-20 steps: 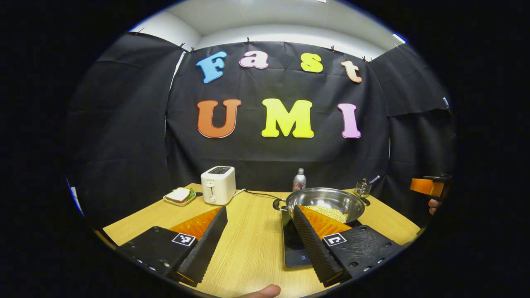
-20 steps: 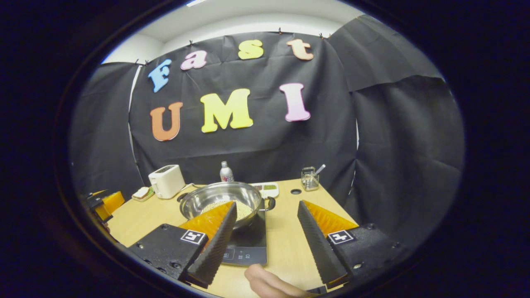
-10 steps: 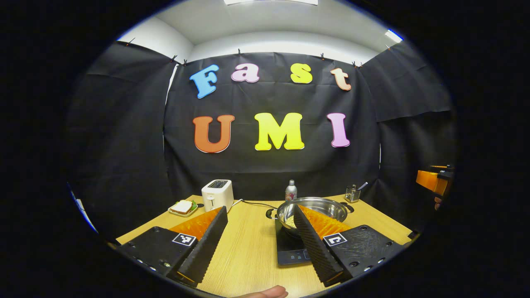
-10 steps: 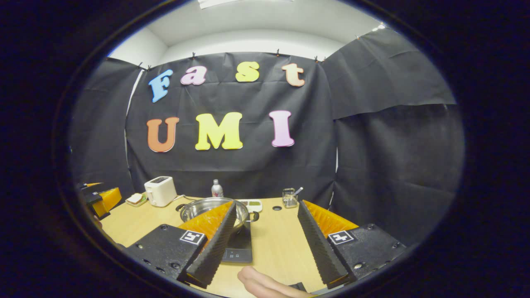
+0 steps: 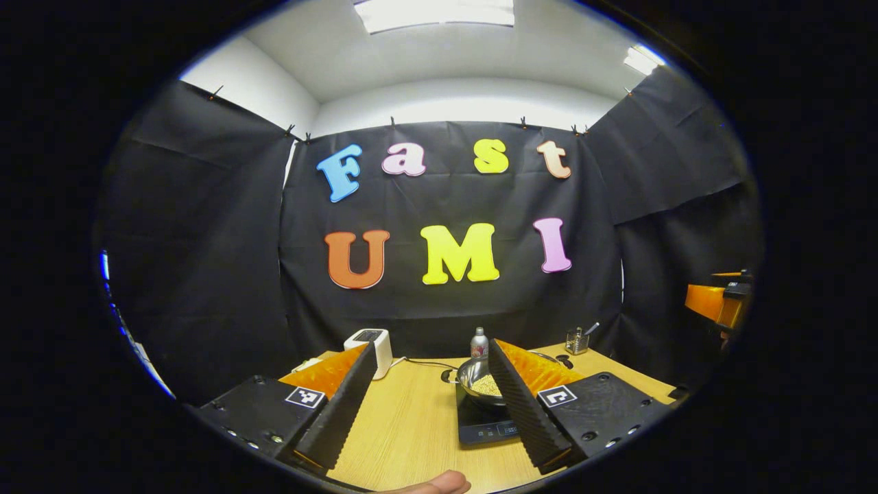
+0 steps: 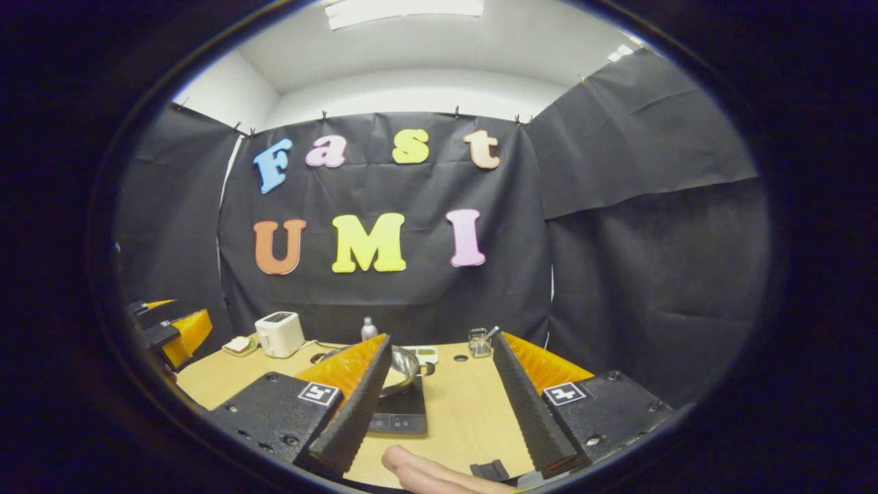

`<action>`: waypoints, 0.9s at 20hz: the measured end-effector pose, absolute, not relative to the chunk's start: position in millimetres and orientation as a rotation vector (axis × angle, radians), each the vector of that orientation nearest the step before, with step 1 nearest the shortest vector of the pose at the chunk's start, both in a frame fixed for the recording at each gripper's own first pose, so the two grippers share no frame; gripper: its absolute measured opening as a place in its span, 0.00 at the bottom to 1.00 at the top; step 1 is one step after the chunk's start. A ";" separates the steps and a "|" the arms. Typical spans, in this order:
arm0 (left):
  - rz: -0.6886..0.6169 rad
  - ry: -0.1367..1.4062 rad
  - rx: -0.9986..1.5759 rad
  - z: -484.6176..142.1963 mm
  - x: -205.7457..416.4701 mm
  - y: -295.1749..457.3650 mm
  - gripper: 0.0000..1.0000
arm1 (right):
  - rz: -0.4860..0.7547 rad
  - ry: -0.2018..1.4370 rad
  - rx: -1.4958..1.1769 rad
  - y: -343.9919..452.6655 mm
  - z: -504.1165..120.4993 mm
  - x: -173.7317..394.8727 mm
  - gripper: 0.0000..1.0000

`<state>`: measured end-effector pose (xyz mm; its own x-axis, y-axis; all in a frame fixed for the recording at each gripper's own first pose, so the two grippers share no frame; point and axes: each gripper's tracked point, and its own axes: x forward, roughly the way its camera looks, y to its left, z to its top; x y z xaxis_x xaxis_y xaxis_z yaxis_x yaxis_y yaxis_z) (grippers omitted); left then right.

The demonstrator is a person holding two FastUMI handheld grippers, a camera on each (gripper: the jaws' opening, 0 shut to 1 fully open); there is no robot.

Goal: First push the handle of the pot to place it horizontally, then grasp the pot with both hands and set it on the induction cooktop.

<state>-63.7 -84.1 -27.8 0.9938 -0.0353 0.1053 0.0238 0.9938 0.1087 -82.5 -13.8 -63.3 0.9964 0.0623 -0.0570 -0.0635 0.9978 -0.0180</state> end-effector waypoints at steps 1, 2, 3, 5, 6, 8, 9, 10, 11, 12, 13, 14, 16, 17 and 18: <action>-0.020 -0.122 0.108 -22.9 -66.4 -82.3 0.96 | 0.073 0.043 -0.016 -12.5 -58.6 -85.1 0.94; -0.011 -0.134 0.102 -18.0 -68.3 -80.0 0.96 | 0.081 0.033 -0.009 -11.9 -52.7 -88.4 0.94; -0.006 -0.142 0.091 -15.4 -69.7 -77.8 0.96 | 0.084 0.023 -0.003 -13.3 -49.3 -90.6 0.92; -0.012 -0.143 0.066 -14.7 -72.8 -77.5 0.96 | 0.085 -0.002 0.001 -18.6 -42.9 -93.0 0.92; -0.019 -0.141 0.060 -14.2 -74.1 -76.9 0.96 | 0.080 -0.017 0.000 -22.5 -39.9 -93.0 0.92; -0.025 -0.139 0.071 -14.5 -75.6 -74.1 0.97 | 0.067 -0.052 -0.002 -27.5 -32.6 -92.6 0.91; -0.019 -0.142 0.078 -13.5 -75.5 -72.2 0.97 | 0.067 -0.066 0.007 -27.6 -29.1 -92.9 0.92; -0.016 -0.141 0.083 -13.6 -74.7 -71.6 0.96 | 0.073 -0.069 0.016 -25.4 -28.8 -94.6 0.92; -0.016 -0.137 0.086 -14.5 -74.4 -72.5 0.97 | 0.078 -0.066 0.022 -24.6 -29.7 -95.2 0.91; -0.022 -0.134 0.088 -15.1 -75.3 -74.3 0.96 | 0.077 -0.063 0.022 -26.8 -31.9 -94.5 0.92; -0.027 -0.133 0.089 -14.6 -75.4 -76.0 0.97 | 0.075 -0.064 0.021 -28.6 -31.8 -94.5 0.92; -0.030 -0.132 0.091 -14.8 -75.8 -77.3 0.96 | 0.074 -0.068 0.019 -29.2 -29.6 -93.6 0.92; -0.028 -0.133 0.098 -12.9 -75.6 -75.6 0.97 | 0.075 -0.068 0.015 -28.7 -29.8 -95.0 0.92; -0.027 -0.135 0.102 -11.1 -77.3 -76.0 0.97 | 0.075 -0.066 0.016 -28.9 -30.1 -94.1 0.92; -0.026 -0.138 0.104 -10.4 -78.5 -75.4 0.97 | 0.074 -0.064 0.019 -29.4 -30.6 -94.0 0.92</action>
